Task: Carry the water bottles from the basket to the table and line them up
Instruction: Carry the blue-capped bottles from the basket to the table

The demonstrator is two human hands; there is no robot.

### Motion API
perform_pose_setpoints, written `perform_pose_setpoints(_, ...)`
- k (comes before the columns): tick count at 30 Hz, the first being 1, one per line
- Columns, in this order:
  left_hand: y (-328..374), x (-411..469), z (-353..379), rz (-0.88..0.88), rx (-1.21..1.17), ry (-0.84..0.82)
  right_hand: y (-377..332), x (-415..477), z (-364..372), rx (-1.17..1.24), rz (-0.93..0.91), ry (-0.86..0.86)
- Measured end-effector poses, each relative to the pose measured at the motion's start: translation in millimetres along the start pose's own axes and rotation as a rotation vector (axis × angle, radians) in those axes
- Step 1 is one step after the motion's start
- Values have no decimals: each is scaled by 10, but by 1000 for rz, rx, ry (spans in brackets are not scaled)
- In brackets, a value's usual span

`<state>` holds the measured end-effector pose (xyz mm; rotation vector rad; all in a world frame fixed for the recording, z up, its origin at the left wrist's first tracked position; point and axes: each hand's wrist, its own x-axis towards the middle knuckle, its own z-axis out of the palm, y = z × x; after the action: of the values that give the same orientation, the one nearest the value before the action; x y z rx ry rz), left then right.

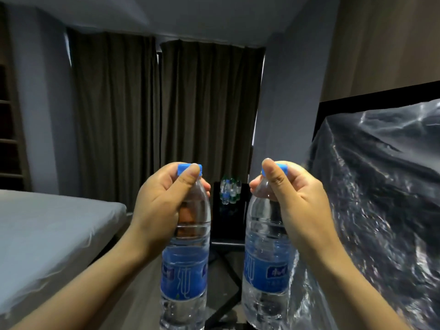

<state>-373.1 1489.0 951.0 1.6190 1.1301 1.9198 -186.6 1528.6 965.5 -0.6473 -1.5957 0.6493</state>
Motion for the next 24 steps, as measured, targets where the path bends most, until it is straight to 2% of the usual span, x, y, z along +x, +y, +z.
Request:
perform_pose_setpoints(11, -1323, 1318, -448, -42, -7, 4, 1184, 1065, 986, -40, 52, 73)
perform_pose_setpoints(18, -2105, 2105, -784, -65, 7, -14, 1850, 1642, 1657, -79, 48, 188)
perform_pose_setpoints(24, -2852, 2656, -869, -105, 30, -43, 2513, 2117, 2041, -76, 112, 149)
